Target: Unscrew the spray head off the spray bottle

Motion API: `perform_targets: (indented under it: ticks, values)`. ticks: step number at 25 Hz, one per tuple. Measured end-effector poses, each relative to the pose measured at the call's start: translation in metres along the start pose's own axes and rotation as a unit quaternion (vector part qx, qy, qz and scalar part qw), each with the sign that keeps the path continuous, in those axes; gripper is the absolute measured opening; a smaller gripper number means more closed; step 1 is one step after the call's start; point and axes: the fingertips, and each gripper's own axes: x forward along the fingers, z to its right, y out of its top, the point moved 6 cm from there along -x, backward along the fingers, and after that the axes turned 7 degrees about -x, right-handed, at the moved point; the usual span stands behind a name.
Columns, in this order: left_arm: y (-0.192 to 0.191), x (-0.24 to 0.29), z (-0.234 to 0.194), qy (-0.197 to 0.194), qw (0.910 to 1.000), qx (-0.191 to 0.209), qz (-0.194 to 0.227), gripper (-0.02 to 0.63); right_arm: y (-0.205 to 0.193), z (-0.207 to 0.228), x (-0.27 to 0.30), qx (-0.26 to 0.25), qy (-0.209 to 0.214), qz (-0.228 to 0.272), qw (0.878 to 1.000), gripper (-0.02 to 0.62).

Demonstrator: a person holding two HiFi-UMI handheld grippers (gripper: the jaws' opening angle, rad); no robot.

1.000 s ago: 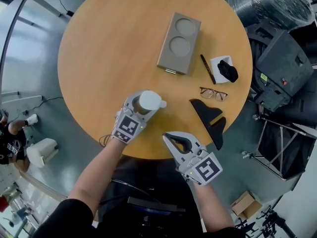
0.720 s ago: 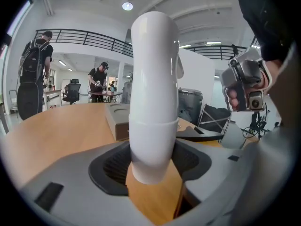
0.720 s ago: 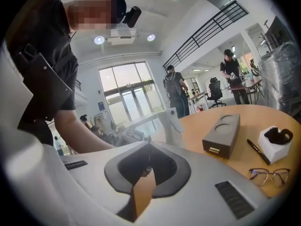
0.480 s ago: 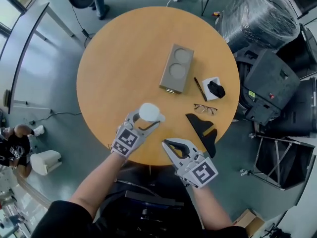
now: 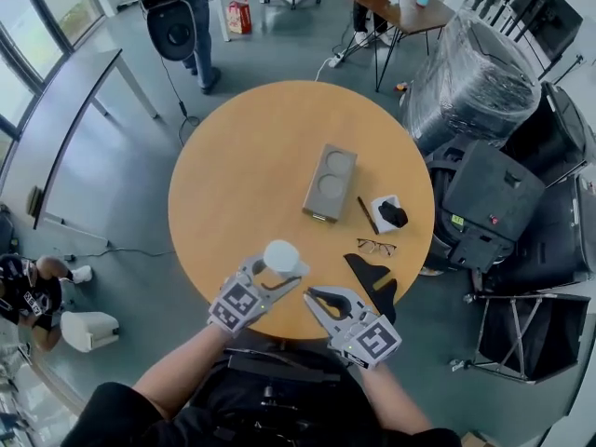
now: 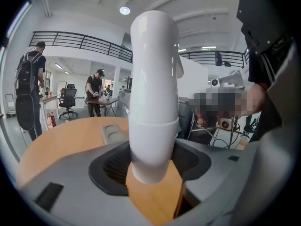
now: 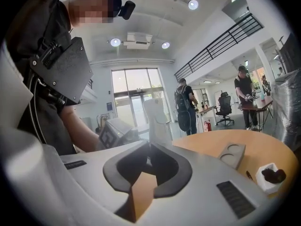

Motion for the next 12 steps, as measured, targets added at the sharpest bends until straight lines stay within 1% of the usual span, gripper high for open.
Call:
perform_targets:
  ticks: [3, 6, 12]
  values:
    - [0.015, -0.017, 0.010, 0.002, 1.0000, -0.002, 0.004, 0.307, 0.024, -0.003, -0.005, -0.003, -0.005, 0.017, 1.000, 0.057]
    - [0.026, -0.034, 0.021, 0.005, 0.9999, -0.009, 0.010, 0.307, 0.035, -0.008, -0.010, -0.016, -0.005, 0.011, 1.000, 0.066]
    - [0.031, -0.053, 0.031, 0.007, 0.9999, 0.001, 0.011, 0.307, 0.052, -0.014, -0.009, -0.026, -0.003, 0.016, 1.000, 0.132]
